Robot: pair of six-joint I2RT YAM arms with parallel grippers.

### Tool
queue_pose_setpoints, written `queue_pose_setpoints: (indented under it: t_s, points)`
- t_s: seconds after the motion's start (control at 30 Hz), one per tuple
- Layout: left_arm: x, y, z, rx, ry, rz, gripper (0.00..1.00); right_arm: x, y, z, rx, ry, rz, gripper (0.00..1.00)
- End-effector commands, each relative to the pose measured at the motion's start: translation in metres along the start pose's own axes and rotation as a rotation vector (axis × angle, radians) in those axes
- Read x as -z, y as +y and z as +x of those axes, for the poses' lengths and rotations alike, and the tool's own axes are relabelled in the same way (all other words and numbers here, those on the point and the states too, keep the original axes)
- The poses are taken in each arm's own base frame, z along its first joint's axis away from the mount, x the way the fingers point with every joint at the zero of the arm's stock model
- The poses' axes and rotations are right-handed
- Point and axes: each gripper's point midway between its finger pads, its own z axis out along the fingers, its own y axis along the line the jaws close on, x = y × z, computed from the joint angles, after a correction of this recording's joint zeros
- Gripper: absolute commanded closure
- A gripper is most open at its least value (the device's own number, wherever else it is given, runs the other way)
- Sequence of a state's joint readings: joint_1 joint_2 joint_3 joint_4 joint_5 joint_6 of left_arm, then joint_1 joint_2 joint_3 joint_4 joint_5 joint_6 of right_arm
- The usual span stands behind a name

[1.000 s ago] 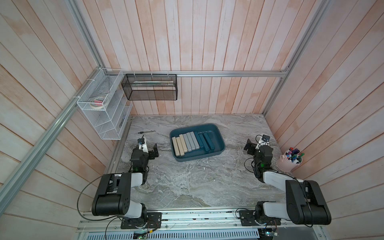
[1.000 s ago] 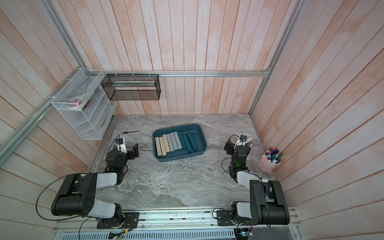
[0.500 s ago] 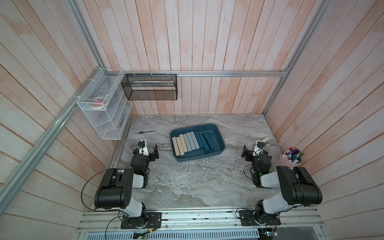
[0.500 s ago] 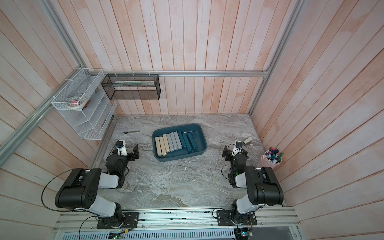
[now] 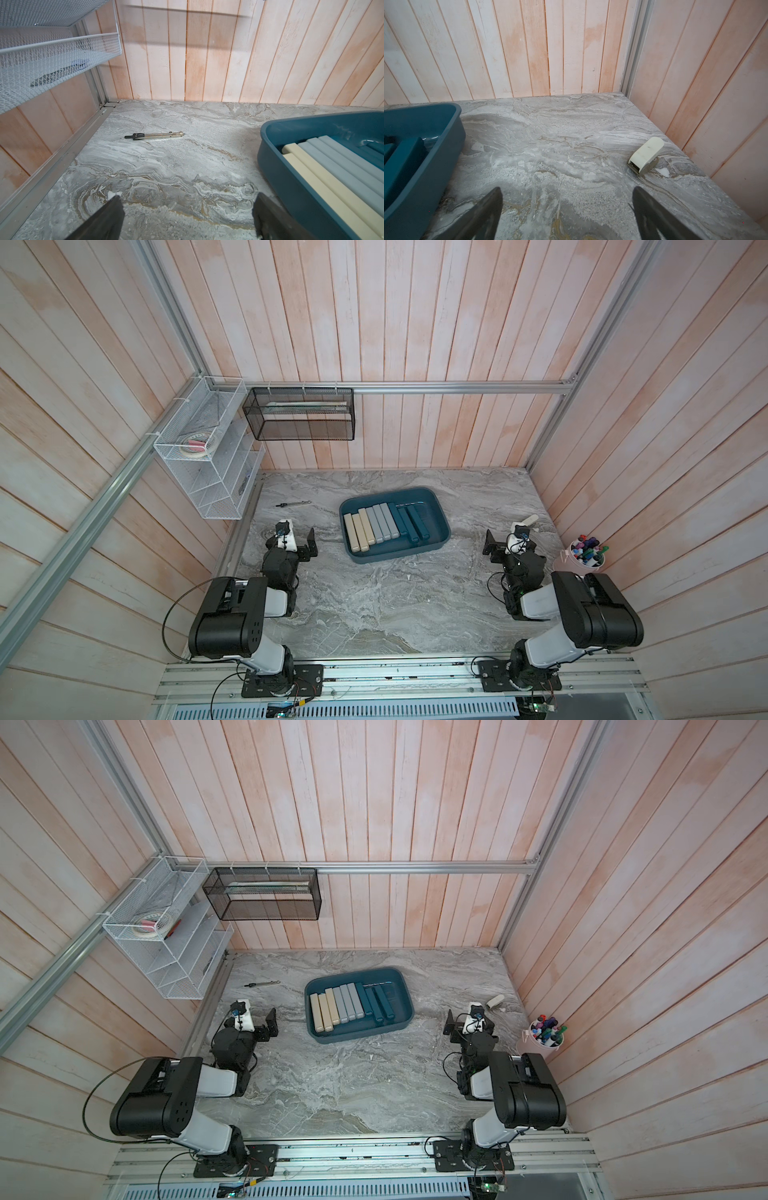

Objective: Put the pruning pliers into the storage box
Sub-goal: Reset both arms

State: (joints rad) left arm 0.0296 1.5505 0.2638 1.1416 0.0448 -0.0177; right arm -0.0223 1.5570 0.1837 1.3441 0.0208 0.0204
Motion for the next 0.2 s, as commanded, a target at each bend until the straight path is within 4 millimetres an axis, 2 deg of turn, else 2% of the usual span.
queue_pose_setpoints:
  t_s: [0.0, 0.17]
  points:
    - [-0.0031, 0.0001, -0.0077, -0.015, -0.028, -0.004, 0.00, -0.0022, 0.0020, -0.0096, 0.016, -0.037, -0.012, 0.02]
    - [-0.0032, -0.0002, -0.0078, -0.015, -0.028, -0.003, 0.00, -0.0021, 0.0021, -0.0094, 0.017, -0.036, -0.012, 0.02]
